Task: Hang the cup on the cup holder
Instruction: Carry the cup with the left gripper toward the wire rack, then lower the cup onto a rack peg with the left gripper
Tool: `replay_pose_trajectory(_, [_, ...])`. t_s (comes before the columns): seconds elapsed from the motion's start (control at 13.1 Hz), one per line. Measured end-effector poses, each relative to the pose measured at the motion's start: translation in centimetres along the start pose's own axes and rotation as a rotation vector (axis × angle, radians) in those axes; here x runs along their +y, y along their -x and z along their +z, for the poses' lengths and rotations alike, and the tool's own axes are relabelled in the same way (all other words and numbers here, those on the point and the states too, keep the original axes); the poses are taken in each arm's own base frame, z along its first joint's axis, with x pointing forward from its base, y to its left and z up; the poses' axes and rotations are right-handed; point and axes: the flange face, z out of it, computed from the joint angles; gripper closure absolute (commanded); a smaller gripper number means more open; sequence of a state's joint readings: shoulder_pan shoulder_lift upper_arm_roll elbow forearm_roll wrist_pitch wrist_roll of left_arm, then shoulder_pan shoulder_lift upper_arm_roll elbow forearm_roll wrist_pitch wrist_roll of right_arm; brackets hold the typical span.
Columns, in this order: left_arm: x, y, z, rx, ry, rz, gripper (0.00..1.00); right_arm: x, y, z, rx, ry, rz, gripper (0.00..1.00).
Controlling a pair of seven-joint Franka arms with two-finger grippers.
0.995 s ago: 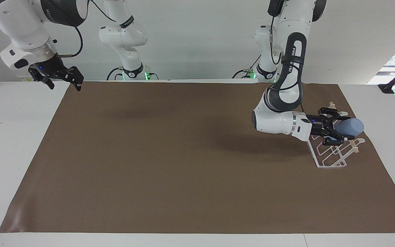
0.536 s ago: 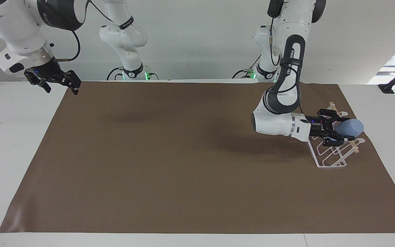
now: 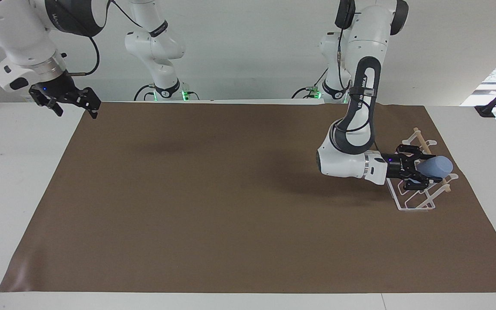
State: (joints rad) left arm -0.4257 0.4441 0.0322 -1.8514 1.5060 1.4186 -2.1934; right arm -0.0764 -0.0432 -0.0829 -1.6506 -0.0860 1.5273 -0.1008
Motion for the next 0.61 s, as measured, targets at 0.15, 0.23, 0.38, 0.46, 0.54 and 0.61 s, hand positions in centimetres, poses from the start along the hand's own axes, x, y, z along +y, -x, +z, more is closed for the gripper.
replay_pose_trajectory(0.15, [-0.02, 0.07, 0.02, 0.000, 0.000, 0.001, 0.98, 0.19, -0.02, 0.06, -0.001, -0.002, 0.003, 0.00])
replay_pose_trajectory(0.23, [-0.07, 0.28, 0.15, 0.000, -0.002, 0.006, 0.62, 0.13, -0.02, 0.00, 0.000, -0.002, 0.002, 0.00])
replay_pose_trajectory(0.38, [-0.07, 0.63, 0.12, -0.001, 0.001, 0.012, 0.00, 0.08, -0.03, -0.02, 0.001, -0.002, 0.002, 0.00])
replay_pose_trajectory(0.46, [-0.05, 0.68, 0.03, -0.002, 0.003, 0.012, 0.00, 0.10, -0.03, -0.01, 0.001, -0.002, 0.002, 0.00])
replay_pose_trajectory(0.54, [-0.05, 0.69, -0.02, -0.003, 0.004, 0.012, 0.00, 0.11, -0.03, -0.01, 0.001, -0.002, 0.002, 0.00])
replay_pose_trajectory(0.61, [-0.07, 0.73, -0.04, -0.008, 0.003, 0.013, 0.00, 0.12, -0.02, -0.01, 0.000, -0.002, 0.002, 0.00])
